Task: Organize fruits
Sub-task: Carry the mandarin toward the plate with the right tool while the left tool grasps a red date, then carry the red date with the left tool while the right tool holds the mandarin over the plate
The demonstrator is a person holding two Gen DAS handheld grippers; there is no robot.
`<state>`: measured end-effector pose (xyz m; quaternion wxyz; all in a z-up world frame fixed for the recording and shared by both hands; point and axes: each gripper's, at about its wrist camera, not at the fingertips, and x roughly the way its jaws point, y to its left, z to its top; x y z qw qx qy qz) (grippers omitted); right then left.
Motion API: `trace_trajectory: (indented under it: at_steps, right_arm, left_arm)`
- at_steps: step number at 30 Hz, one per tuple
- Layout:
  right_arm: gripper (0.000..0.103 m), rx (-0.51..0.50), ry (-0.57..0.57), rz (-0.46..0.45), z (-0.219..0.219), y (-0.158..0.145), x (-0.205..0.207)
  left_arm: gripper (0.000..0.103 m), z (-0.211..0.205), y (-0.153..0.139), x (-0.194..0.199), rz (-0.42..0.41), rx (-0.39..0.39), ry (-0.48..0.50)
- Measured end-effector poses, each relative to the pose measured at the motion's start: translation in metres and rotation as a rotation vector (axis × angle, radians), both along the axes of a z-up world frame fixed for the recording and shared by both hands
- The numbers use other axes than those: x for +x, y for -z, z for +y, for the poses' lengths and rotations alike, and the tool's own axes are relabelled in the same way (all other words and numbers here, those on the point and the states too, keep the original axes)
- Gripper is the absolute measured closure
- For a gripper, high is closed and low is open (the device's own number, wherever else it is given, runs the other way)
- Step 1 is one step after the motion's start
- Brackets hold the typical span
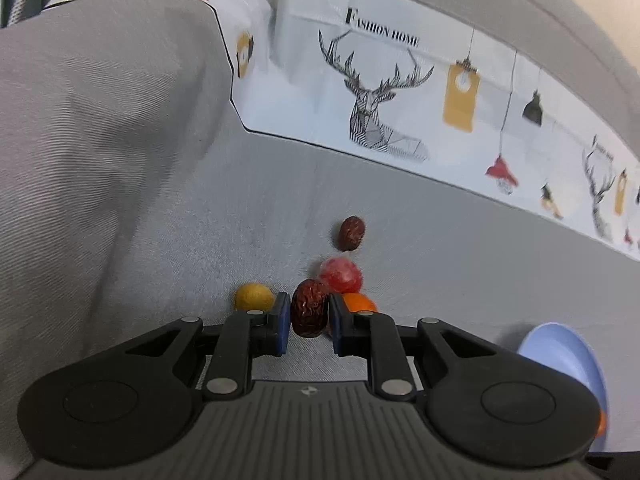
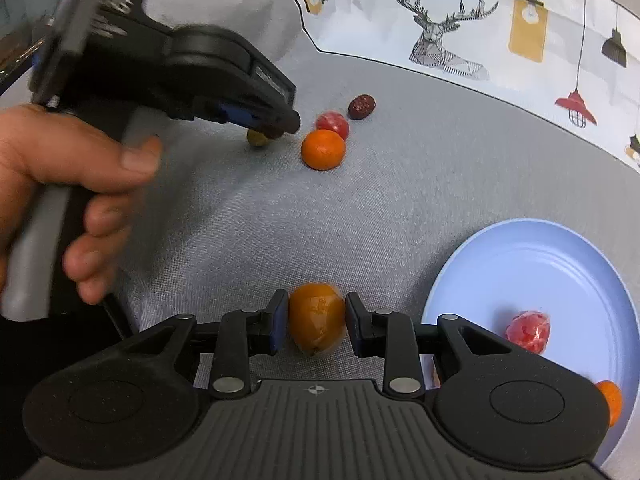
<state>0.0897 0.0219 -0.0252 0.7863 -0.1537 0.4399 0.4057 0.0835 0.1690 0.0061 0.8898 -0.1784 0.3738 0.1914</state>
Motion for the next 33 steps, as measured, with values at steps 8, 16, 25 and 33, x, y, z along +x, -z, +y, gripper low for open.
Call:
trace_trajectory:
  at_steps: [8, 16, 25, 33]
  right_arm:
    - [0.071, 0.11, 0.039, -0.06, -0.025, -0.037, -0.003]
    - [0.071, 0.2, 0.14, -0.137, -0.085, -0.085, 0.002]
    - [0.071, 0.232, 0.318, -0.123, -0.172, -0.058, 0.011]
    - [0.071, 0.233, 0.377, -0.143, -0.207, -0.038, 0.019]
  left_arm:
    - [0.081, -0.042, -0.034, -0.04, -0.099, 0.056, 0.126]
    - [0.081, -0.083, -0.047, -0.069, -0.166, 0.097, 0.232]
    - [0.081, -0.096, -0.048, -0.078, -0.183, 0.1, 0.259]
    - [0.081, -0.091, -0.046, -0.075, -0.175, 0.088, 0.235]
